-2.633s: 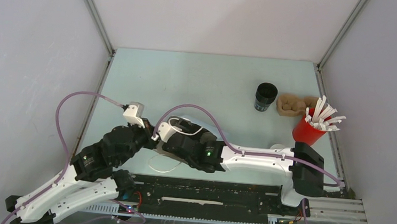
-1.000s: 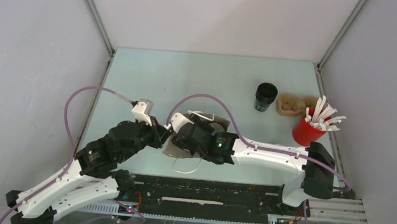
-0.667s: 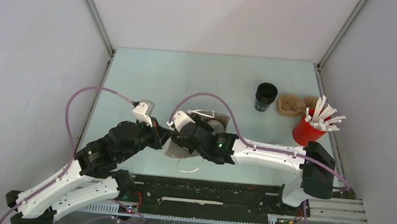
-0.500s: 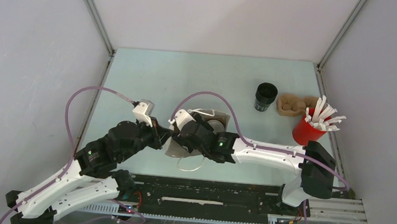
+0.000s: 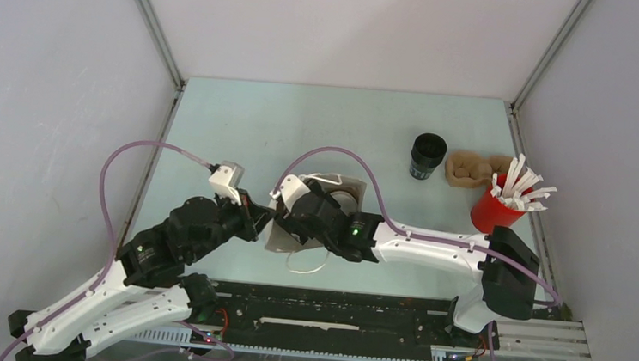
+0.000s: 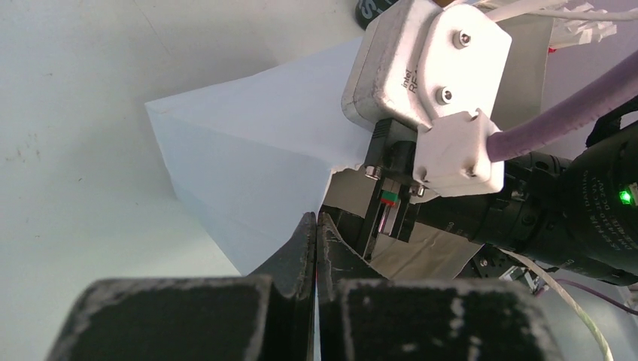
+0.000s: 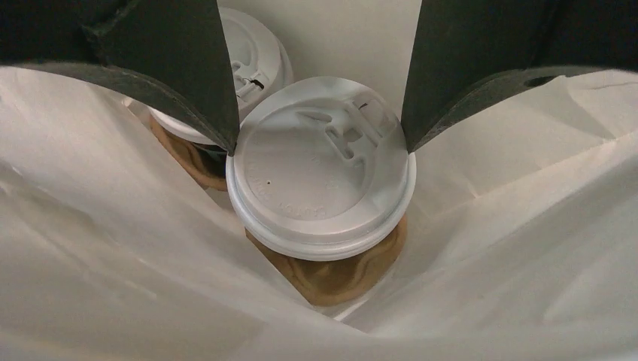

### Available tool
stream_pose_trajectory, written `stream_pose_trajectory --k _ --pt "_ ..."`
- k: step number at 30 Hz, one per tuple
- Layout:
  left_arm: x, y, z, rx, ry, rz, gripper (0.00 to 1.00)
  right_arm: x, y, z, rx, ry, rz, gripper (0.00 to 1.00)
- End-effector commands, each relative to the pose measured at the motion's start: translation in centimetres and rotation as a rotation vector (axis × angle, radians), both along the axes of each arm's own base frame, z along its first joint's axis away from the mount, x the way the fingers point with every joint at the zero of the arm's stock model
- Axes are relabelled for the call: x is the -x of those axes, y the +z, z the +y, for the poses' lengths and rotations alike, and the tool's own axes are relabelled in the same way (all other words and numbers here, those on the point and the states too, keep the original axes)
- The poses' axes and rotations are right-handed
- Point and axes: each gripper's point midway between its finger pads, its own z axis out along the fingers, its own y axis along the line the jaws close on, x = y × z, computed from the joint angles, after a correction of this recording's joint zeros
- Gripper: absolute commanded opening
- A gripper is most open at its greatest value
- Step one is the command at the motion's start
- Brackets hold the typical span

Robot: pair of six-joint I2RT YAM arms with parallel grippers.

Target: Pack the takeout coffee

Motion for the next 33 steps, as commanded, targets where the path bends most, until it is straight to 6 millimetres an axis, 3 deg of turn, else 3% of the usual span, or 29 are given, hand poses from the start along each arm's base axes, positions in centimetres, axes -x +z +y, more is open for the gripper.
stream_pose_trajectory --k 1,7,15,20,28,33 --pt "0.6 -0.9 0.2 -0.031 -0.027 0.017 0.00 -1.9 2.0 1.4 -0.086 -0.022 -0.078 0.27" --pt "0.6 -1.2 0.4 -0.041 -0.018 0.026 0.00 -1.7 2.5 2.3 -0.125 0.018 -0.068 0.27" --pt "0.5 -1.2 0.3 -0.048 -0.014 0.031 0.00 -1.4 0.2 2.5 -0.060 0.056 -0.037 0.27" --pt "0.3 -1.1 0.2 -0.052 -0.010 0.032 0.00 -2.0 -0.2 3.0 -0.053 0.066 -0.060 0.27" --pt "0.0 -0.7 0.1 -0.069 -0.005 0.030 0.00 -3.3 -0.6 1.7 -0.015 -0.005 -0.077 0.27" --pt "-0.3 -0.4 -0.1 -0.076 0.003 0.033 0.00 -3.6 -1.0 1.9 -0.027 0.002 -0.062 0.27"
